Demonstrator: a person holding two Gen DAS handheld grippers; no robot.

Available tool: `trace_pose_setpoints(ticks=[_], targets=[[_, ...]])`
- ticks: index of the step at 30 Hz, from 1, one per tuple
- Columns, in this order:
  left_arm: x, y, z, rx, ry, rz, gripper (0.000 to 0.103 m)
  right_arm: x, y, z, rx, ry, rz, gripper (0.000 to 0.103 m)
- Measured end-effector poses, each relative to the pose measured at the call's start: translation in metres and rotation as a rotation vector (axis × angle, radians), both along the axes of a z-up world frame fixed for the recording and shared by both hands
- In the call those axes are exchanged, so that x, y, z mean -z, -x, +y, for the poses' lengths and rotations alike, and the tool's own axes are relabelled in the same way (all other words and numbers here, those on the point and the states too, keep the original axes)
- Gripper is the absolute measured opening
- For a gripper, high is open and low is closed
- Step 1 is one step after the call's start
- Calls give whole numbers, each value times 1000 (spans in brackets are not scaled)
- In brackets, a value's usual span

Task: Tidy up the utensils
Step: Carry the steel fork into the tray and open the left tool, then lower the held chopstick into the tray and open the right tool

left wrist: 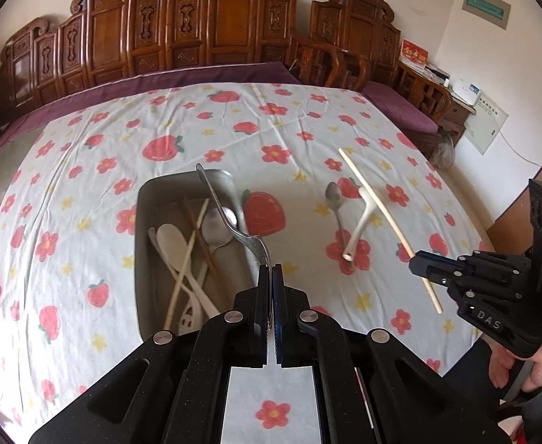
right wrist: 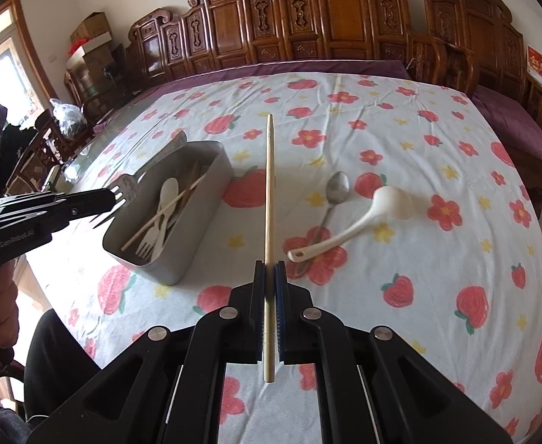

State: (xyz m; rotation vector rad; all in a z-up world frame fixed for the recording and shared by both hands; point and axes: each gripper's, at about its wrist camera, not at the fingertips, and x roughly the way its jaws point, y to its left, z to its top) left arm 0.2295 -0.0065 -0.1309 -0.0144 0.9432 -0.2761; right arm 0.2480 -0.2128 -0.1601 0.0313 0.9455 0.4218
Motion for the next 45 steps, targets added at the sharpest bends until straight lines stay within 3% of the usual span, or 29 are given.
trace_pose_setpoints(ticks=[13, 28, 45], targets=[[37, -24, 39, -42, 2, 71, 1, 5, -4, 44, -66, 36, 25, 6], [47, -39, 53, -58, -13, 70, 2, 2, -11, 69, -94, 48, 29, 6], [21, -29, 80, -88, -7, 14, 2, 4, -25, 112, -141, 9, 53, 6]])
